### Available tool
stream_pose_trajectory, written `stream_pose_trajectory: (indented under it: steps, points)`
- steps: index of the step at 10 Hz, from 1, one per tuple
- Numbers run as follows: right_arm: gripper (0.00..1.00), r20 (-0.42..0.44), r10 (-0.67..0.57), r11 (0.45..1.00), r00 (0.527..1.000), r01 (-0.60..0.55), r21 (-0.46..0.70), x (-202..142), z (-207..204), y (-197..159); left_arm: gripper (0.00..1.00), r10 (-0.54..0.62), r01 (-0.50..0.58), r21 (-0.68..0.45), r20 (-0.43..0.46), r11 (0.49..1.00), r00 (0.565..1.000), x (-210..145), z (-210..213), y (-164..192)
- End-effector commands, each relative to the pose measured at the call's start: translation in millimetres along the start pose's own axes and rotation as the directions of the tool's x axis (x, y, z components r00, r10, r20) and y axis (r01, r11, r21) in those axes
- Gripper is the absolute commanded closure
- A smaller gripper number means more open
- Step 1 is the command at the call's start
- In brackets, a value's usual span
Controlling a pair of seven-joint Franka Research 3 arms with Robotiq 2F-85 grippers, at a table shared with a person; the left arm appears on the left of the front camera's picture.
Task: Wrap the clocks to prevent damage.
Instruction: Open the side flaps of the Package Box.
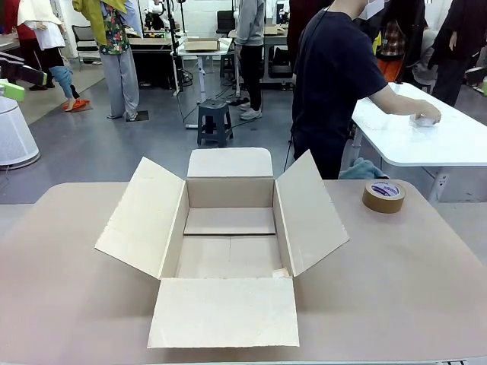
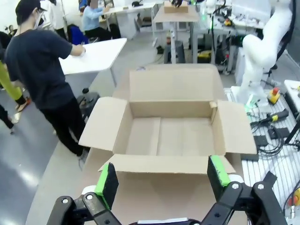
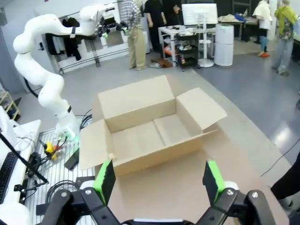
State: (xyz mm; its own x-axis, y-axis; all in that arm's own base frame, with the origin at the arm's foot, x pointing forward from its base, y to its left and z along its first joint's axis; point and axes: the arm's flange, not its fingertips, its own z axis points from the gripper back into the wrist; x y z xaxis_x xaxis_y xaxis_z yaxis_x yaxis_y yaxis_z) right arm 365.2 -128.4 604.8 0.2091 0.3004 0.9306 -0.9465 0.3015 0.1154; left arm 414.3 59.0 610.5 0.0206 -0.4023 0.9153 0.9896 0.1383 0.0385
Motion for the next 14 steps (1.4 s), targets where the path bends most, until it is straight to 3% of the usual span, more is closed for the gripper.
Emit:
stream_pose_trajectory:
  steps: [1,2,5,6,14]
  points:
    - [0.00,-0.078,-0.014,0.999,0.997,0.018,0.049,-4,6,-3,0.00,0.006,-0.005,-0.014,0.059,1.000,0.998,-6,20,-4]
    - [0.00,-0.091,-0.030,0.999,0.995,0.034,0.040,-8,10,-1,0.00,0.010,-0.009,-0.017,0.068,1.000,0.998,-10,30,-9]
    - [0.00,-0.129,-0.054,0.998,0.990,0.055,0.004,-11,17,11,0.00,0.065,-0.065,0.028,-0.015,0.998,0.998,-12,51,-29]
    - [0.00,-0.079,-0.057,0.998,0.995,0.060,0.027,-14,12,1,0.00,0.048,-0.048,0.014,0.046,0.999,0.998,-18,46,-17]
    - [0.00,-0.079,-0.057,0.998,0.995,0.060,0.027,-14,12,1,0.00,0.048,-0.048,0.014,0.046,0.999,0.998,-18,46,-17]
